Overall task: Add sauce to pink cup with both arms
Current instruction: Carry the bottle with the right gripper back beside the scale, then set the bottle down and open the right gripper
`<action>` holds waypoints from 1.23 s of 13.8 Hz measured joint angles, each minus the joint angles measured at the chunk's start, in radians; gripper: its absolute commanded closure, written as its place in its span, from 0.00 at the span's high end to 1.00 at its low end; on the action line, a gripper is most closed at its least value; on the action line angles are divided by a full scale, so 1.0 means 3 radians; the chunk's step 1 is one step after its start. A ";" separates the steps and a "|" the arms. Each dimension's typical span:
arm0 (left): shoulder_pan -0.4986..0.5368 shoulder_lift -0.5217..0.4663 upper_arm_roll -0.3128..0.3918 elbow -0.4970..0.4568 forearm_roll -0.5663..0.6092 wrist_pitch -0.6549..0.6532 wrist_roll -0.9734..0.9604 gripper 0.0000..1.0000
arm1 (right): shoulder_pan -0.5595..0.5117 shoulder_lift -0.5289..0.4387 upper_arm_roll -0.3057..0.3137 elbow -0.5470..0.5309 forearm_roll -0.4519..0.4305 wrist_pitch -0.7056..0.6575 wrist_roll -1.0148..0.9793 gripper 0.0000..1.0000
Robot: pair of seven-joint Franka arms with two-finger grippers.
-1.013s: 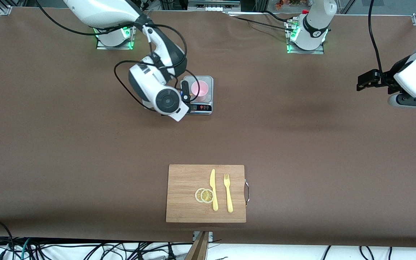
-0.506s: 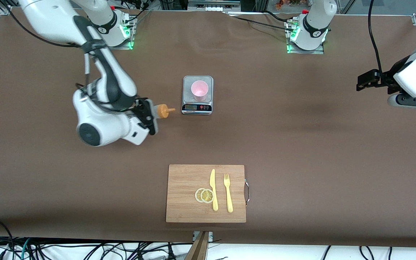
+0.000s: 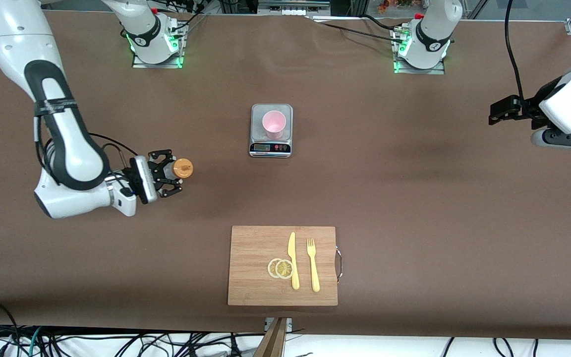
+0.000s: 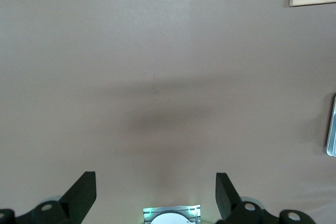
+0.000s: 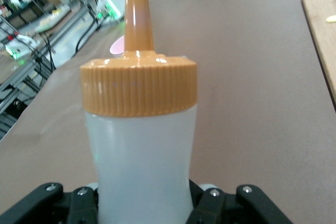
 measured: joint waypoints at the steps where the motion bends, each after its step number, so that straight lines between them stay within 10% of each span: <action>1: -0.0001 0.0000 -0.0001 0.0000 0.0000 0.0000 0.0000 1.00 | -0.0058 0.0031 -0.0073 -0.0047 0.0121 -0.0100 -0.0199 0.00; 12: -0.0005 0.0001 -0.0004 0.0001 0.0000 0.0000 0.0000 1.00 | -0.0426 0.0574 -0.0744 -0.0297 0.0511 -0.0880 -0.2134 0.00; 14: -0.0005 0.0001 -0.0004 0.0001 0.0000 0.0000 0.0000 1.00 | -0.0438 0.0608 -0.0795 -0.0297 0.0528 -0.0974 -0.2249 0.99; 17: -0.0005 0.0002 -0.0004 0.0001 0.0000 0.0000 0.0000 1.00 | -0.0441 0.0628 -0.0819 -0.0297 0.0530 -0.1018 -0.2275 1.00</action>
